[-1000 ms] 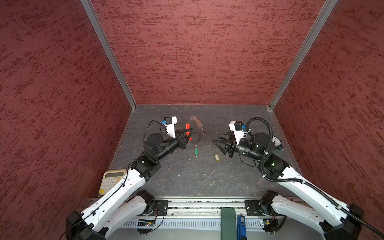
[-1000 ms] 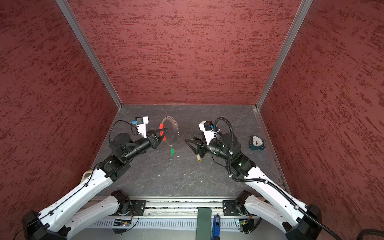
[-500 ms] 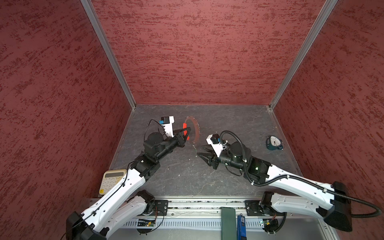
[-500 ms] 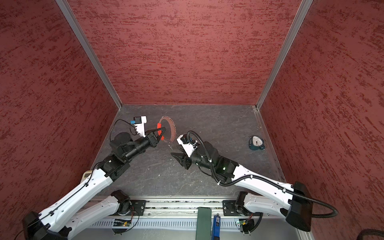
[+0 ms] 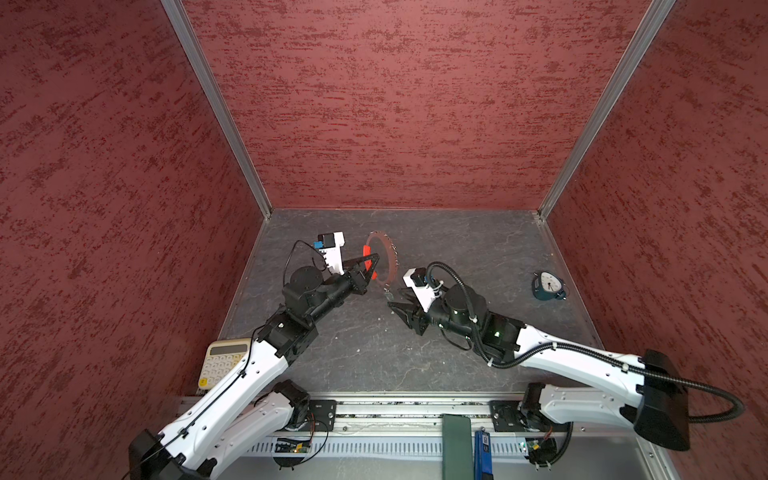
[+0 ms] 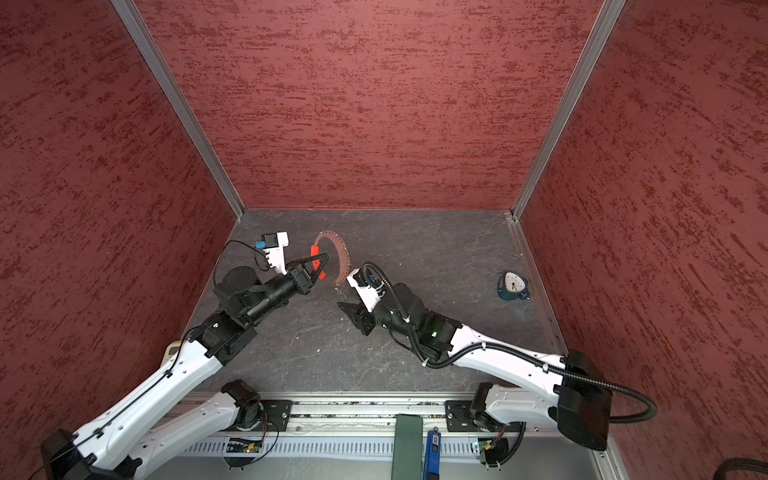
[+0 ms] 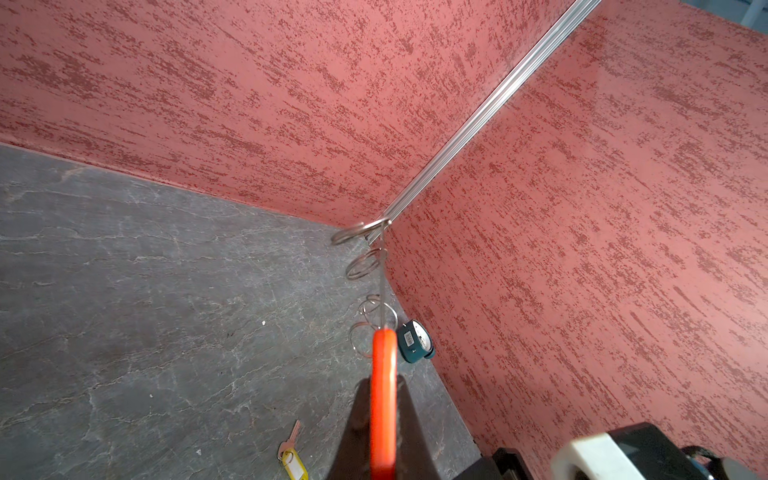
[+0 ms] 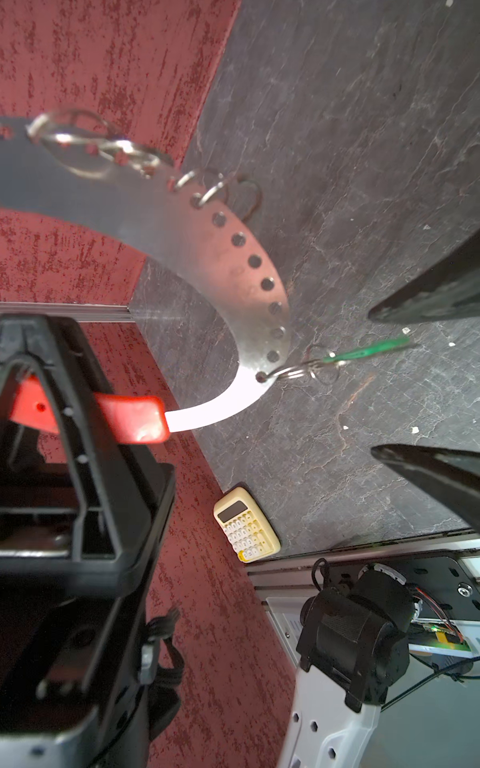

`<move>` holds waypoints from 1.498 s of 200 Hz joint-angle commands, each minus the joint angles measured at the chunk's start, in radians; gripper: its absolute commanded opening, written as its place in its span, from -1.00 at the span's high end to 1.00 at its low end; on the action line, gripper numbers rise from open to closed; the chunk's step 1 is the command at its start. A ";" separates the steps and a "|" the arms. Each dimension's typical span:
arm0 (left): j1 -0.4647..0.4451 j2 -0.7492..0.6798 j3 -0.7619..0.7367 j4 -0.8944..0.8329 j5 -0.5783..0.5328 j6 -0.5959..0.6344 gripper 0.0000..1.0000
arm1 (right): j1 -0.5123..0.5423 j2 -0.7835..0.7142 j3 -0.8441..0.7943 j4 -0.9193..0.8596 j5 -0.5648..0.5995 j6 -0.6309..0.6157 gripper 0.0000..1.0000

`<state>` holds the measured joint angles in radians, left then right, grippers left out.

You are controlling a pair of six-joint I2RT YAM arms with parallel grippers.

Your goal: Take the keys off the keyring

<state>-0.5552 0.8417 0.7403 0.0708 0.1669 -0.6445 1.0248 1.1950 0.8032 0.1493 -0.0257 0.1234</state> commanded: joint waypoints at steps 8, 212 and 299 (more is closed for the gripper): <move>0.004 -0.024 -0.018 0.060 0.030 -0.014 1.00 | 0.003 0.023 0.038 0.068 0.009 -0.009 0.06; 0.003 -0.053 -0.041 0.044 0.023 -0.029 1.00 | -0.020 0.051 0.097 0.080 -0.032 -0.042 1.00; 0.004 -0.049 -0.009 -0.031 -0.066 -0.043 1.00 | -0.014 0.044 0.108 0.049 -0.040 -0.036 1.00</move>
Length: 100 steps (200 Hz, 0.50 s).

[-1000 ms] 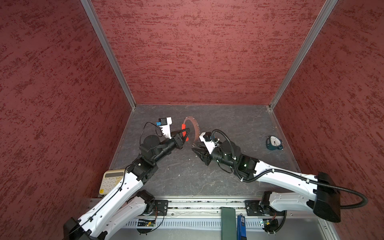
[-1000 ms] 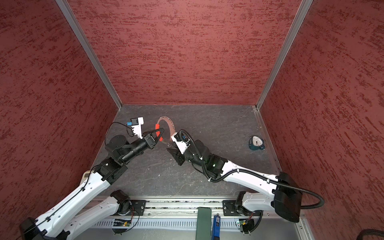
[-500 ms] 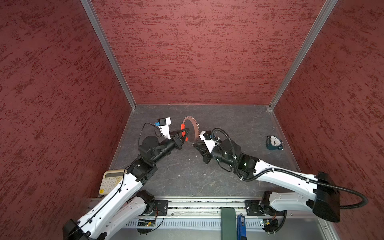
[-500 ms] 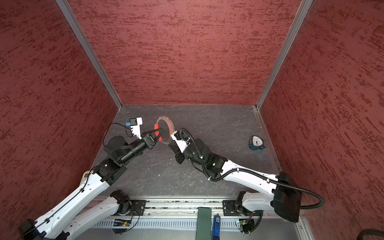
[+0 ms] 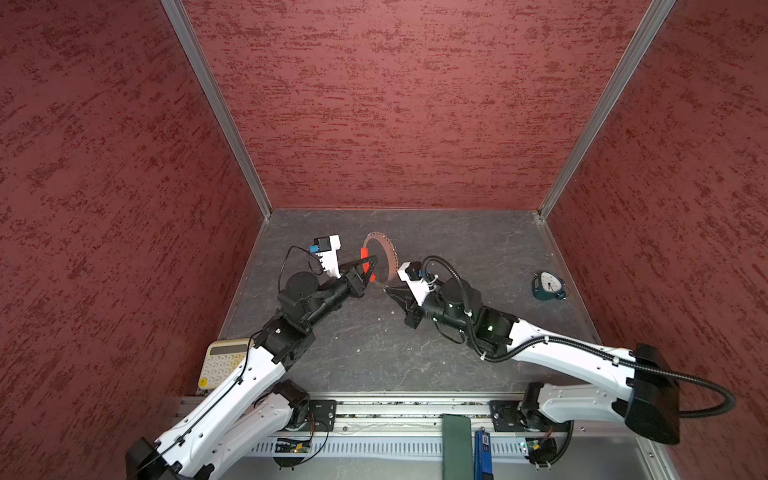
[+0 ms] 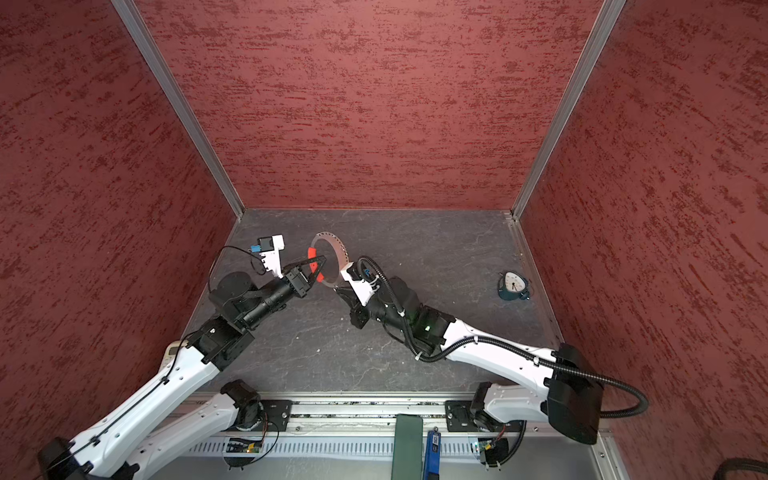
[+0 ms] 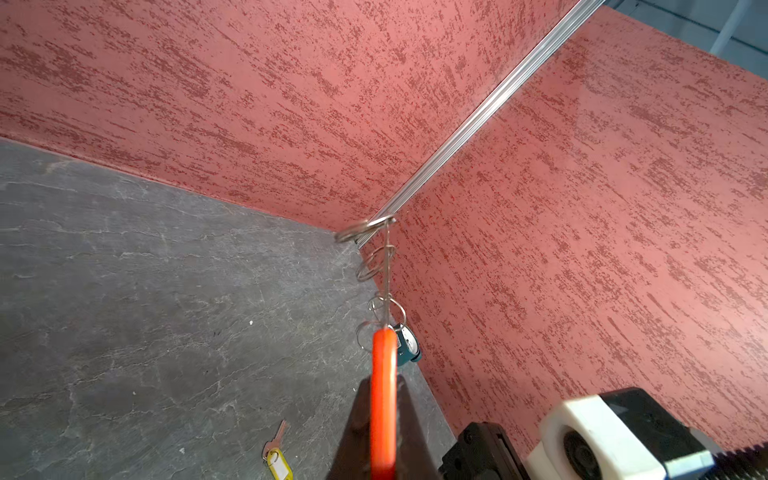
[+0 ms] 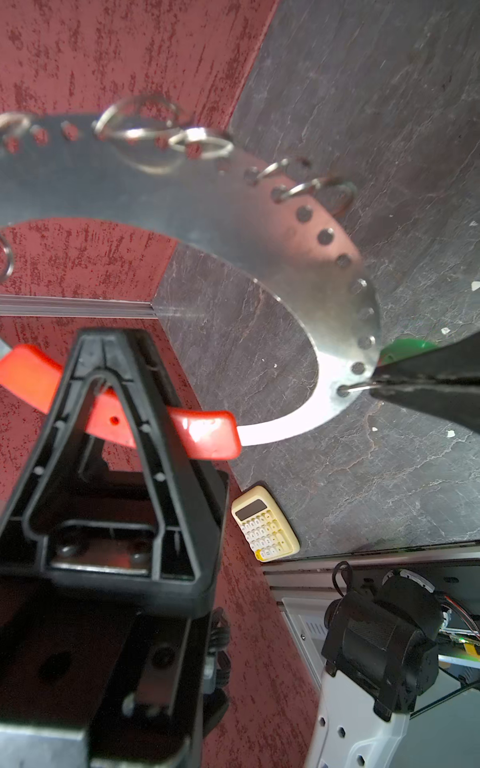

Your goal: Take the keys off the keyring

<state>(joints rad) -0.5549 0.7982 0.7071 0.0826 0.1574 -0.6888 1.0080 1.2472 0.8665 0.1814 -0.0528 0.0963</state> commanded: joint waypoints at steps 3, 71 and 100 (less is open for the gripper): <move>0.004 -0.006 0.028 -0.046 -0.057 0.002 1.00 | 0.004 -0.010 0.044 0.015 -0.009 -0.009 1.00; 0.000 0.013 0.080 -0.163 -0.099 -0.005 1.00 | 0.010 -0.043 0.061 -0.026 0.030 -0.011 1.00; 0.000 0.019 0.083 -0.164 -0.061 -0.001 1.00 | 0.009 -0.057 0.062 -0.020 0.053 -0.011 1.00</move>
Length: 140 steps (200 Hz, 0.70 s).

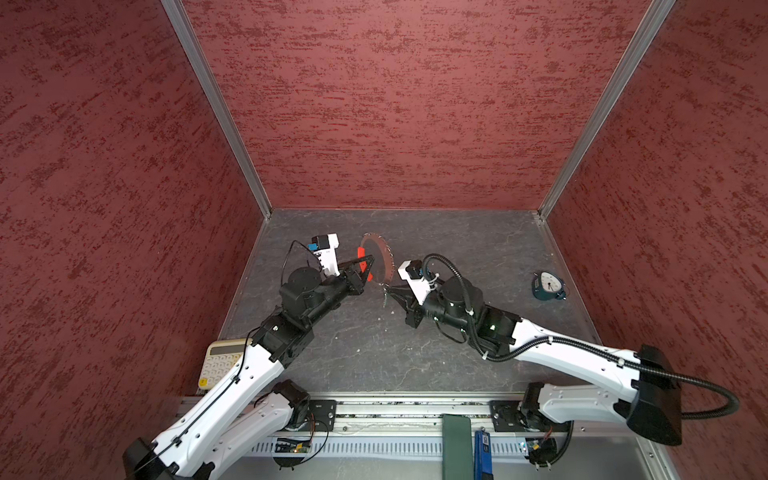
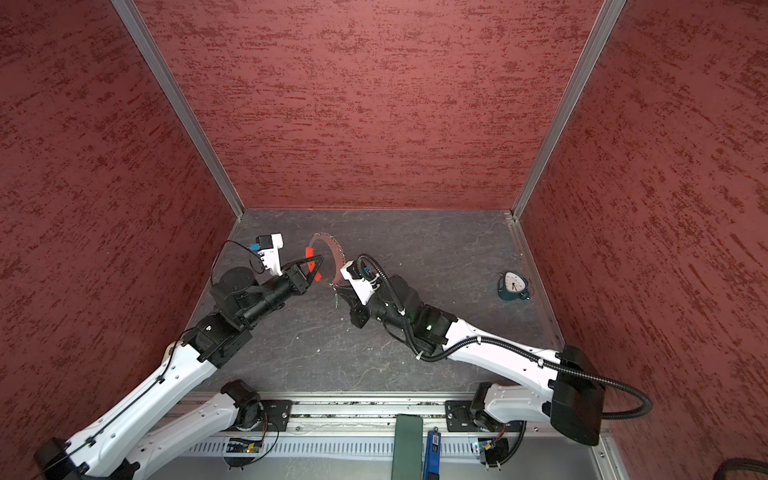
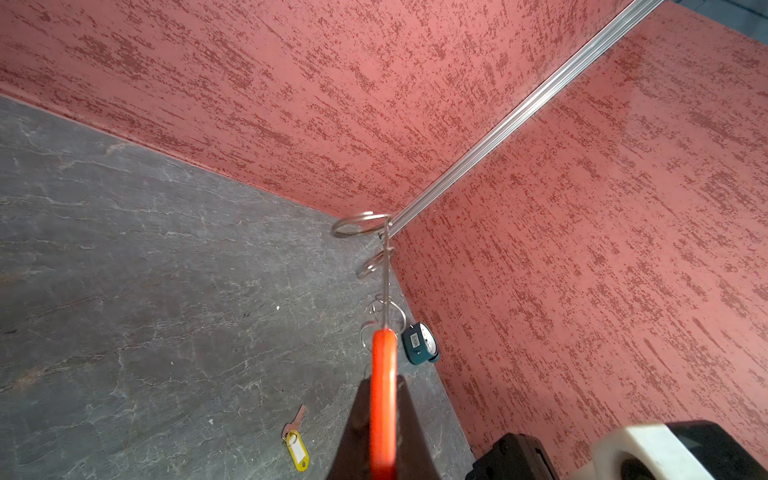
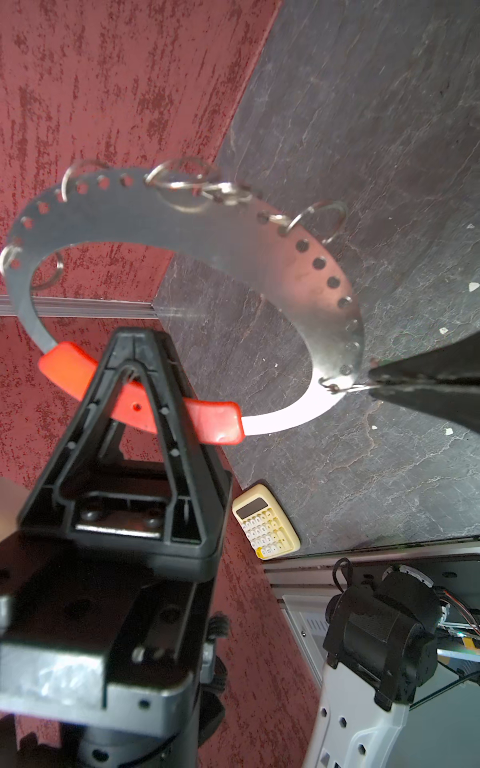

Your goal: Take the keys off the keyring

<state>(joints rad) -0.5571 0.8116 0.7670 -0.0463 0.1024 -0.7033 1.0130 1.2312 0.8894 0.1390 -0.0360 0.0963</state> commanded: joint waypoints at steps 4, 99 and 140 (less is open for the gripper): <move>0.003 0.006 0.023 -0.037 0.001 0.013 0.94 | 0.005 -0.043 0.039 0.023 0.039 -0.012 1.00; 0.035 -0.035 -0.031 -0.034 0.199 0.113 -0.05 | -0.185 -0.078 0.061 0.020 -0.258 0.049 1.00; 0.075 -0.093 -0.076 0.032 0.303 0.136 -0.16 | -0.263 -0.144 0.046 -0.048 -0.404 0.042 1.00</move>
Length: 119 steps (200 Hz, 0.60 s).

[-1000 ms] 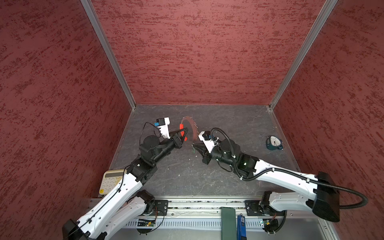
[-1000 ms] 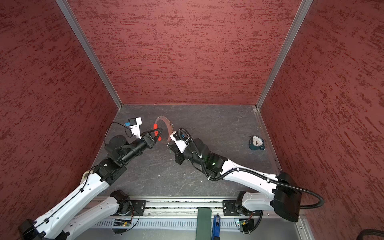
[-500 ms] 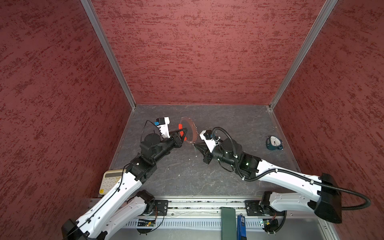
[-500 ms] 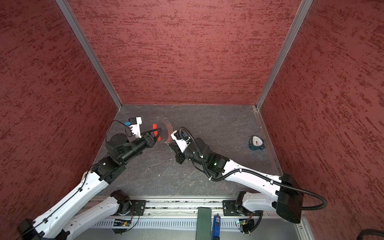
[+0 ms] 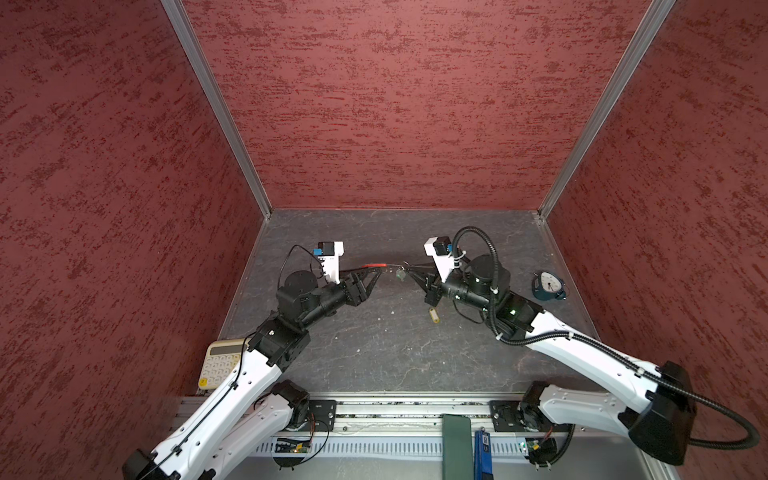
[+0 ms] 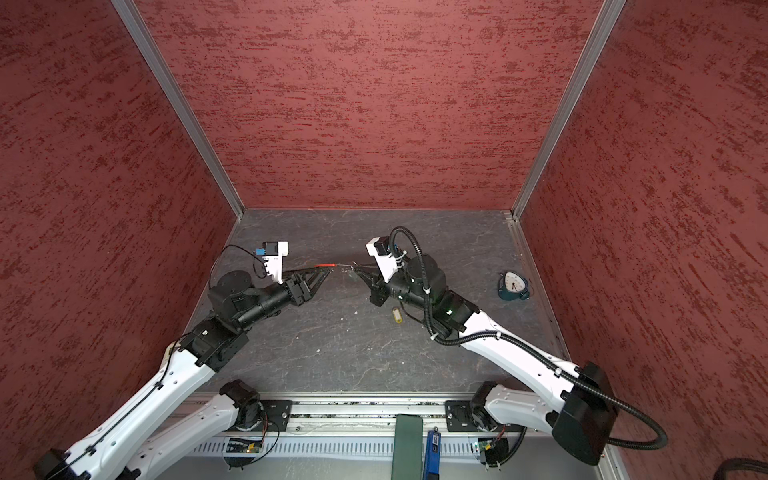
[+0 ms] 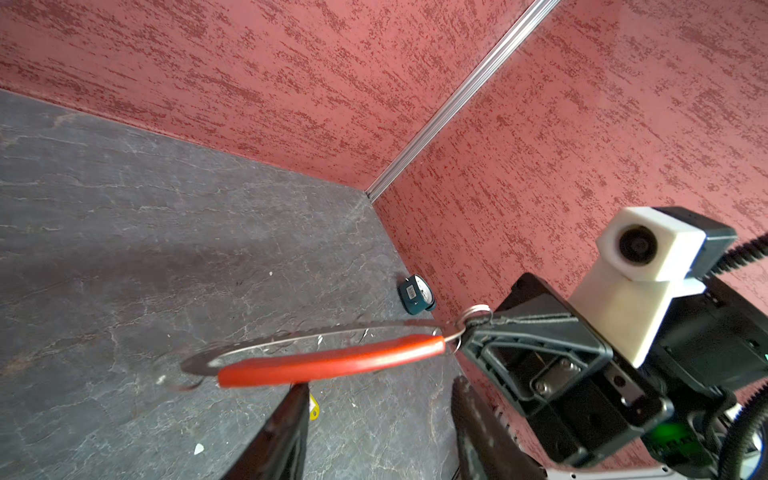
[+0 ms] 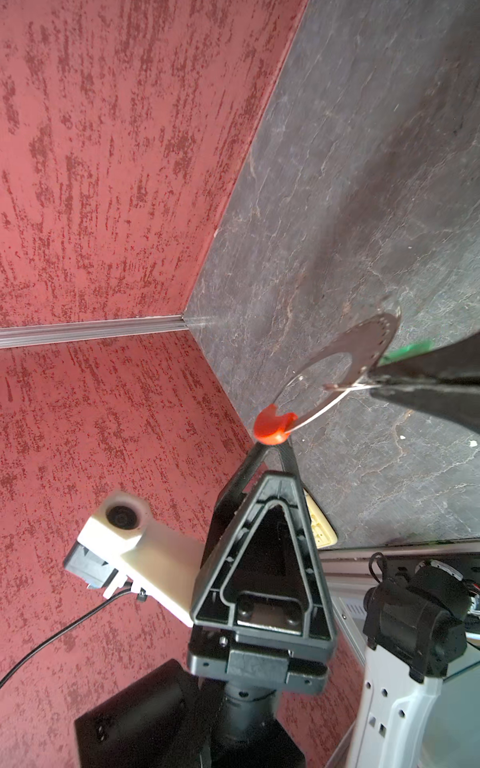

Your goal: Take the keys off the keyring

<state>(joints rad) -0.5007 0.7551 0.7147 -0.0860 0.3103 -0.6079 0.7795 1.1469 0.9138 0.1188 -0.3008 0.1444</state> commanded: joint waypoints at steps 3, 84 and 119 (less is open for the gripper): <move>0.018 -0.041 -0.025 0.080 0.104 0.041 -0.17 | -0.033 -0.065 0.019 -0.033 -0.147 -0.008 1.00; 0.002 -0.007 0.006 0.277 0.416 0.105 0.13 | -0.057 -0.152 0.004 -0.105 -0.451 0.006 1.00; -0.042 0.016 0.017 0.330 0.487 0.123 0.25 | -0.056 -0.139 -0.007 -0.051 -0.524 0.054 1.00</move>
<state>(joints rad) -0.5159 0.7574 0.6975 0.1638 0.7044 -0.5182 0.7292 1.0088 0.9134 0.0116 -0.7174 0.1658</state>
